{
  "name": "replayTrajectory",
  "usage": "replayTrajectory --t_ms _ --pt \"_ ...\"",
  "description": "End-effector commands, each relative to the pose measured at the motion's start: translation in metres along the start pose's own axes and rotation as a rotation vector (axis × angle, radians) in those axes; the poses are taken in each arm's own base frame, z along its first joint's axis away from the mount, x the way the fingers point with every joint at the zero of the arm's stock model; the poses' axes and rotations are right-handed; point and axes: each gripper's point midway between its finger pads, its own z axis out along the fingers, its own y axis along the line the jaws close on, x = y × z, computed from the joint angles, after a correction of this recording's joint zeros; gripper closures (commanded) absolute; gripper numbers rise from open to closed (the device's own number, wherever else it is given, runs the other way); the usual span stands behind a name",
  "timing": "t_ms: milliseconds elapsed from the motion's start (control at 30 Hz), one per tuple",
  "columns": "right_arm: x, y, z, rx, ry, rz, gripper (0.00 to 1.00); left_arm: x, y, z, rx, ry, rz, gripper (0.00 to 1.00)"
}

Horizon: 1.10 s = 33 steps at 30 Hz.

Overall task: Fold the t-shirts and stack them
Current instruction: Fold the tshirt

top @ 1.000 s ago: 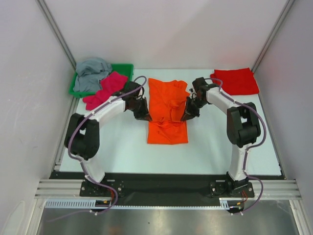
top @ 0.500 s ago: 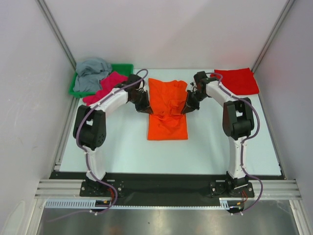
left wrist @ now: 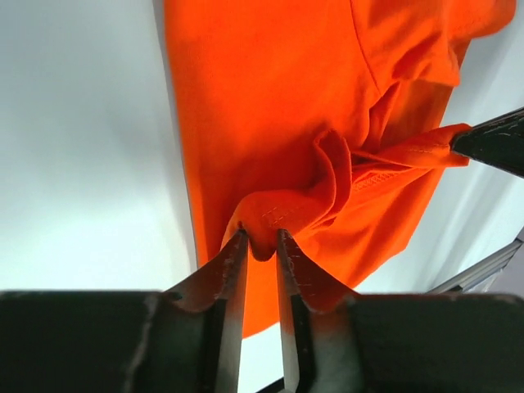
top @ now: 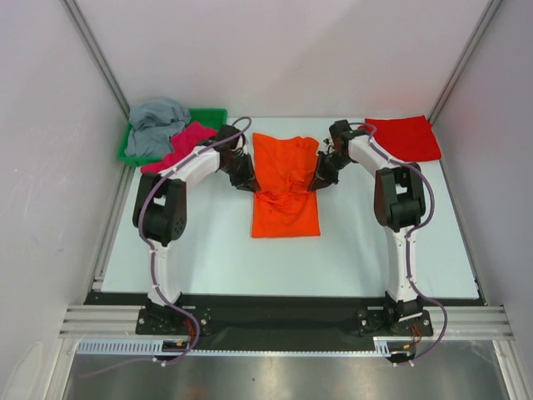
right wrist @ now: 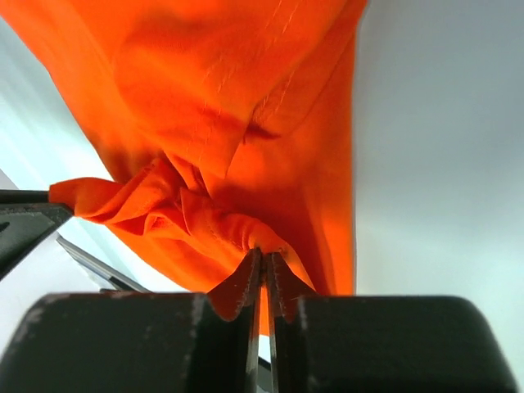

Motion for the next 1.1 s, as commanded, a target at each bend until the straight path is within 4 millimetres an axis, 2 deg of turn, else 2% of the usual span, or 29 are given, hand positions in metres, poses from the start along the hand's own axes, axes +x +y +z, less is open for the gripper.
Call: replayTrajectory --t_ms 0,67,100,167,200,233,267,300,333,367,400,433,467,500,533,567,600,633,667,700,767,1000,1067 --pt "-0.019 0.002 -0.005 -0.027 -0.031 -0.012 0.89 -0.024 -0.01 -0.004 0.044 -0.044 0.036 0.74" --pt "-0.029 0.0 -0.006 -0.044 -0.053 -0.006 0.86 -0.029 -0.008 0.0 0.042 -0.045 0.032 0.7" --pt "-0.032 -0.001 -0.005 -0.048 -0.06 -0.001 0.85 -0.038 -0.009 -0.002 0.038 -0.07 0.035 0.68" --pt "-0.045 0.002 -0.007 -0.066 -0.09 0.002 0.76 -0.05 -0.009 -0.006 0.028 -0.1 0.032 0.67" --pt "-0.052 -0.006 -0.006 -0.057 -0.094 0.02 0.71 -0.065 -0.009 -0.015 0.01 -0.149 0.036 0.64" --pt "-0.066 0.002 -0.016 -0.072 -0.132 0.004 0.7 -0.071 -0.009 -0.021 -0.002 -0.173 0.042 0.63" --pt "-0.07 0.003 -0.02 -0.066 -0.142 0.004 0.67 -0.086 -0.016 -0.037 -0.002 -0.223 0.064 0.63" --pt "-0.076 0.003 -0.024 -0.061 -0.154 0.003 0.6 -0.093 -0.014 -0.046 -0.036 -0.26 0.069 0.6" --pt "-0.08 0.006 -0.031 -0.056 -0.168 -0.009 0.53 -0.098 -0.015 -0.056 -0.051 -0.287 0.077 0.6" --pt "-0.082 0.013 -0.044 -0.04 -0.179 -0.032 0.53 -0.098 -0.016 -0.063 -0.06 -0.296 0.097 0.59" --pt "-0.077 0.016 -0.048 -0.025 -0.169 -0.045 0.53 -0.099 -0.022 -0.08 -0.056 -0.323 0.112 0.6" --pt "-0.07 0.022 -0.058 -0.014 -0.173 -0.07 0.53 -0.094 -0.025 -0.086 -0.052 -0.323 0.124 0.6" --pt "-0.054 0.013 -0.055 0.032 -0.138 -0.079 0.53 -0.081 -0.018 -0.083 -0.057 -0.291 0.131 0.61" --pt "-0.045 0.011 -0.056 0.05 -0.127 -0.085 0.53 -0.074 -0.026 -0.096 -0.026 -0.3 0.144 0.62" --pt "-0.03 0.022 -0.064 0.05 -0.129 -0.118 0.55 -0.061 -0.031 -0.094 0.021 -0.264 0.153 0.64" --pt "-0.025 0.024 -0.06 0.043 -0.138 -0.141 0.56 -0.04 -0.026 -0.083 0.039 -0.201 0.141 0.68" --pt "-0.006 0.013 -0.046 0.064 -0.089 -0.136 0.57 -0.029 -0.027 -0.081 0.057 -0.179 0.143 0.76" --pt "0.002 0.019 -0.043 0.068 -0.089 -0.161 0.57 -0.022 -0.031 -0.086 0.078 -0.185 0.156 0.76" --pt "0.003 0.02 -0.043 0.076 -0.112 -0.179 0.57 0.0 -0.028 -0.073 0.094 -0.13 0.16 0.76" --pt "0.009 0.017 -0.037 0.085 -0.097 -0.182 0.57 -0.002 -0.031 -0.07 0.113 -0.153 0.174 0.7" --pt "0.011 0.016 -0.028 0.088 -0.079 -0.195 0.55 0.009 -0.029 -0.063 0.129 -0.126 0.158 0.66" --pt "-0.01 0.004 -0.01 0.151 -0.078 -0.213 0.53 0.001 -0.018 -0.047 0.075 -0.104 0.185 0.64" --pt "-0.017 0.004 -0.011 0.165 -0.09 -0.224 0.52 -0.002 -0.012 -0.044 0.046 -0.098 0.196 0.62"
